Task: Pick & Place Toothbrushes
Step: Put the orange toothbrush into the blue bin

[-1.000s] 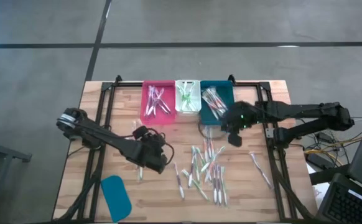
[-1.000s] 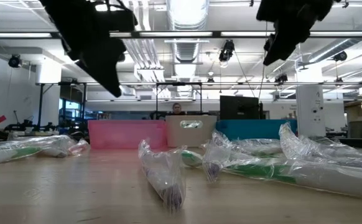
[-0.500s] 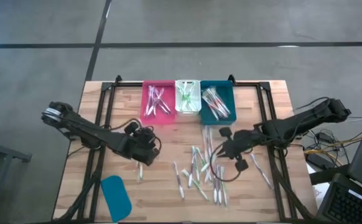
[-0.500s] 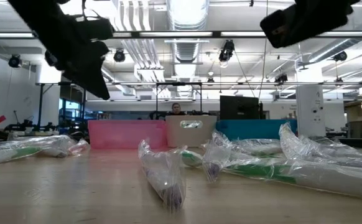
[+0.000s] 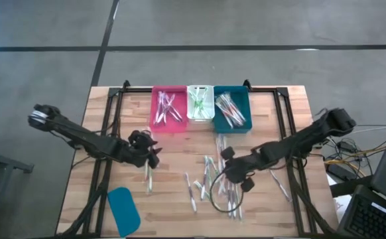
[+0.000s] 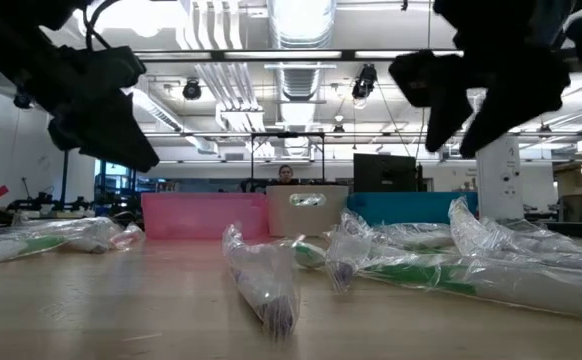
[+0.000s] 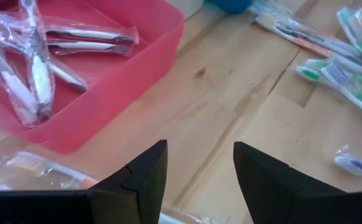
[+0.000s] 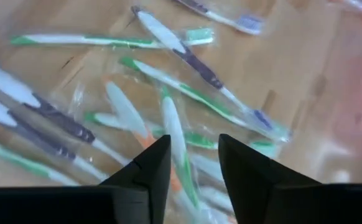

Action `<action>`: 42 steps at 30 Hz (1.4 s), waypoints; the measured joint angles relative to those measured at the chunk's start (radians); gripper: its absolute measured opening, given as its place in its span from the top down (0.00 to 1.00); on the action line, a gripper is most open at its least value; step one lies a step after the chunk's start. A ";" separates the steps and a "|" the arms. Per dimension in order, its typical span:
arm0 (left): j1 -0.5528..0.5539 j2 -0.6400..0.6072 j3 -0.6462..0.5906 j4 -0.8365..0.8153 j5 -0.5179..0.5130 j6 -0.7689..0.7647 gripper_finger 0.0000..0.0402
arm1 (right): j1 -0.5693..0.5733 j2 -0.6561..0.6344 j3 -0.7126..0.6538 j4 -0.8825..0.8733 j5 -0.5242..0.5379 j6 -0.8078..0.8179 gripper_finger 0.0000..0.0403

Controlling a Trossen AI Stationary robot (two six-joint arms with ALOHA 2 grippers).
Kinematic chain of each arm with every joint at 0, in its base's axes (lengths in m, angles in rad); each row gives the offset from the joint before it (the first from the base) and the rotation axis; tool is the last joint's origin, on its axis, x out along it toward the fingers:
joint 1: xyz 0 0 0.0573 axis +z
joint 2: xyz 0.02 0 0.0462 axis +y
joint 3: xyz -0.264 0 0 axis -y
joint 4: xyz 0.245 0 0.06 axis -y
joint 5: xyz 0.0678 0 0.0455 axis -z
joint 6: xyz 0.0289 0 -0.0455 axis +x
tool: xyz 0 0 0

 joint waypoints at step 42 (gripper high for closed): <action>0.001 -0.059 -0.034 0.055 -0.010 0.003 0.53 | 0.047 0.138 0.258 -0.474 0.168 -0.126 0.97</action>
